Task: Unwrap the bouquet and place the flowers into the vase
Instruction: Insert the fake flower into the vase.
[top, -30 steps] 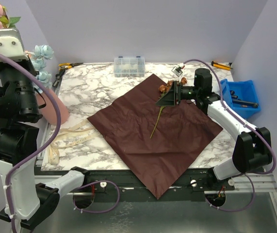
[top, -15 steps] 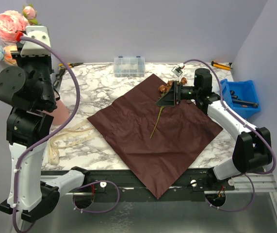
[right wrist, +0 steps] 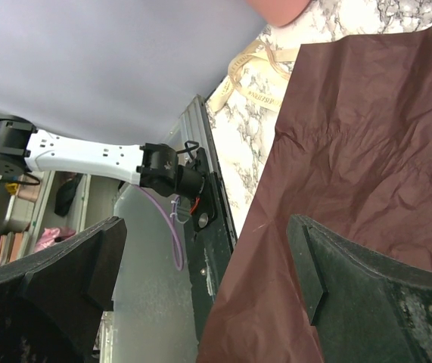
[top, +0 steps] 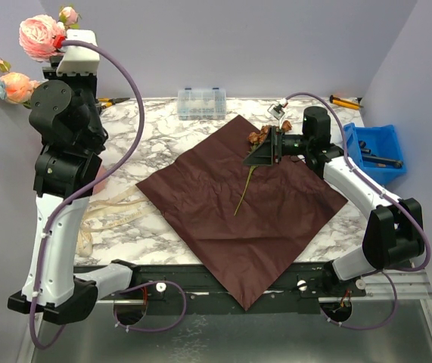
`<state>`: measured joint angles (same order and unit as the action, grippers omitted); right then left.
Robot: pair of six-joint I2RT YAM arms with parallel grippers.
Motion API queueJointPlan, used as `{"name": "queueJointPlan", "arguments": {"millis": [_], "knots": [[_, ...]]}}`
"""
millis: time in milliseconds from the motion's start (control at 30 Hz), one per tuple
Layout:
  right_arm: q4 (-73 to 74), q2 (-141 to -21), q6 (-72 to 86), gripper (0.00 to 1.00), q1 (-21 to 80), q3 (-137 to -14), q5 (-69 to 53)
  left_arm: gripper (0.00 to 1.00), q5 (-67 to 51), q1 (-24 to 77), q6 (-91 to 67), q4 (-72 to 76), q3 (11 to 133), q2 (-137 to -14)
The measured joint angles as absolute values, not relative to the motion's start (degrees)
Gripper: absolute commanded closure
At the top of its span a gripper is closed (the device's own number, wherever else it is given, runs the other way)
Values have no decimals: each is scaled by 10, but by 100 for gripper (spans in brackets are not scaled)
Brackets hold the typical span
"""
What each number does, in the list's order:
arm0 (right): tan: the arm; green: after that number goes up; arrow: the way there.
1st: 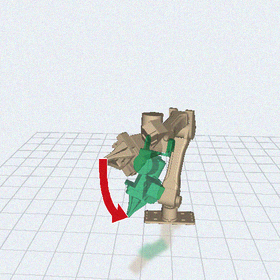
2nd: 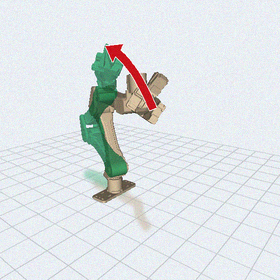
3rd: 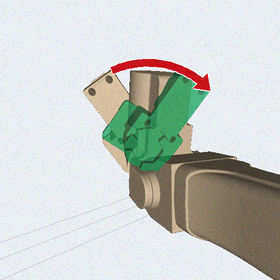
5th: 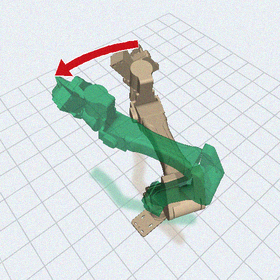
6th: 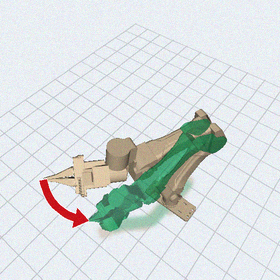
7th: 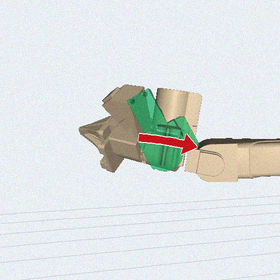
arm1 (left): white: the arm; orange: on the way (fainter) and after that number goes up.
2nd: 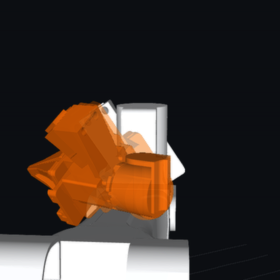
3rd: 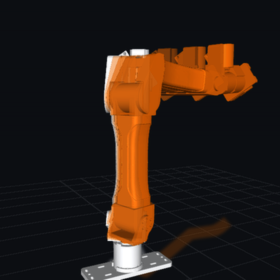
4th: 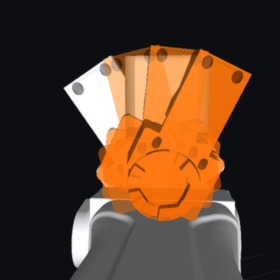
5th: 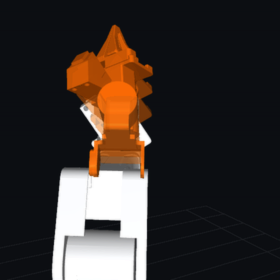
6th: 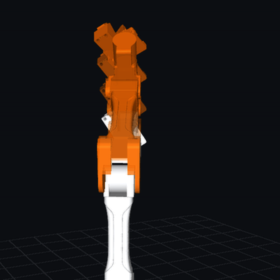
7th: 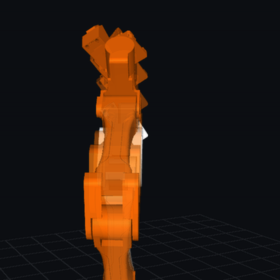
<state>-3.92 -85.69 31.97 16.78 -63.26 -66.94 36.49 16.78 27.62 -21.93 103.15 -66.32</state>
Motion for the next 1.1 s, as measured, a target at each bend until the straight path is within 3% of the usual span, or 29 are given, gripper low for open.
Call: {"name": "queueJointPlan", "arguments": {"millis": [100,267,600,800,933,1100], "knots": [[-35,-857,319,0,168,-633,-669,100,360,139,263,-219,1030,-671],[-33,-857,318,0,168,-633,-669,100,293,-4,204,-236,1045,-701],[-33,-857,314,0,168,-633,-669,100,102,-215,80,-293,1044,-743],[-33,-859,314,0,168,-633,-669,92,17,-289,38,-298,1022,-749],[-30,-870,312,0,168,-637,-670,82,-21,-319,25,-298,995,-749],[-15,-884,301,0,168,-643,-672,48,-52,-355,14,-299,958,-751]]}}
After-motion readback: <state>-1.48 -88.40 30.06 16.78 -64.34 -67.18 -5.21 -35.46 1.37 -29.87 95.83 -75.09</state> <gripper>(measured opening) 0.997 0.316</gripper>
